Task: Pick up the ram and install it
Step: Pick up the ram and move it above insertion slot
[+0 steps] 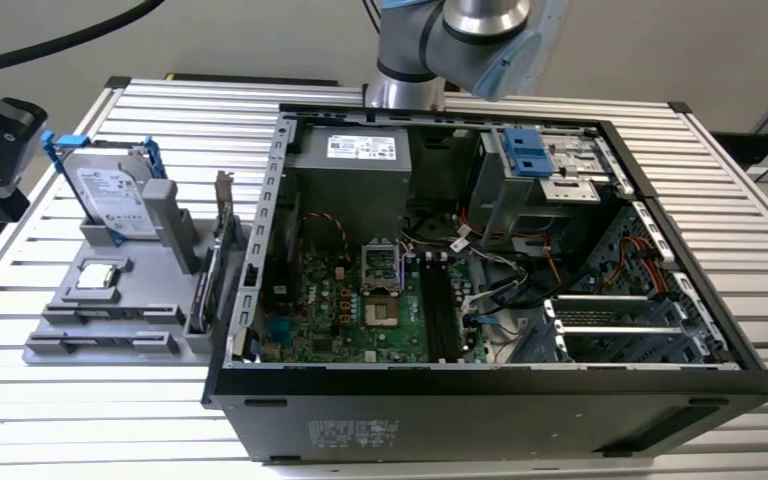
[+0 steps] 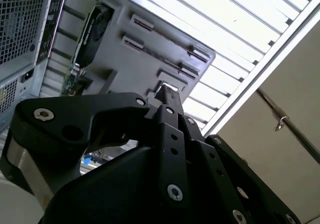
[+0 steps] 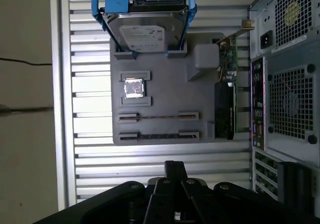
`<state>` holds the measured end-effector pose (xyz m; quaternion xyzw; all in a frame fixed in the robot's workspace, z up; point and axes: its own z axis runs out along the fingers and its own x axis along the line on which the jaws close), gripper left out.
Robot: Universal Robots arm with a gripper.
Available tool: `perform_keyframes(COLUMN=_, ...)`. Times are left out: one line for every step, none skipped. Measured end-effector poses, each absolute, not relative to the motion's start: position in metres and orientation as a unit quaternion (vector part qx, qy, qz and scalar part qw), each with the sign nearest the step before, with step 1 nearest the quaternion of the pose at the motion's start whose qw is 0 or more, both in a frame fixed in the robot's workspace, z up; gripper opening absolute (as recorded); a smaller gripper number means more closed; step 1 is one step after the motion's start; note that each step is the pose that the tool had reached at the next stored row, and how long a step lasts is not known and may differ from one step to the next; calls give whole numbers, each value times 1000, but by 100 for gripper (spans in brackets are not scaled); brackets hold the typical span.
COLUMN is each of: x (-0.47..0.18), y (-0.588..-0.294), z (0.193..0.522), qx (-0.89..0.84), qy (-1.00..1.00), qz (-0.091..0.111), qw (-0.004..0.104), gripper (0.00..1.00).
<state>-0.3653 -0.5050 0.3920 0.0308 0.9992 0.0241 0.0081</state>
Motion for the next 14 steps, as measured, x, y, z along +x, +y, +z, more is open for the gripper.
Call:
perform_keyframes(x=-365, y=-505, z=392, qx=32, qy=999, qz=24, qw=8, gripper=0)
perform_keyframes(x=-365, y=-505, z=392, qx=33, qy=999, qz=24, qw=8, gripper=0)
perform_keyframes(x=-365, y=-505, z=392, qx=33, qy=999, qz=24, qw=8, gripper=0)
perform_keyframes(x=-365, y=-505, z=392, qx=33, qy=999, qz=24, qw=8, gripper=0)
perform_keyframes(x=-365, y=-505, z=392, qx=34, qy=999, qz=24, qw=8, gripper=0)
perform_keyframes(x=-365, y=-505, z=392, qx=36, qy=999, qz=24, qw=8, gripper=0)
perform_keyframes(x=-365, y=-505, z=392, qx=41, qy=999, qz=24, qw=8, gripper=0)
perform_keyframes(x=-365, y=-505, z=392, qx=46, qy=999, qz=24, qw=8, gripper=0)
perform_keyframes(x=-365, y=-505, z=392, qx=50, qy=998, qz=24, qw=9, gripper=0)
perform_keyframes(x=-365, y=-505, z=392, qx=54, qy=998, qz=24, qw=9, gripper=0)
perform_keyframes(x=-365, y=-505, z=392, qx=57, qy=998, qz=24, qw=9, gripper=0)
perform_keyframes(x=-365, y=-505, z=392, qx=60, qy=998, qz=24, qw=9, gripper=0)
perform_keyframes(x=-365, y=-505, z=392, qx=64, qy=998, qz=24, qw=9, gripper=0)
perform_keyframes(x=-365, y=-505, z=392, qx=67, qy=997, qz=24, qw=9, gripper=0)
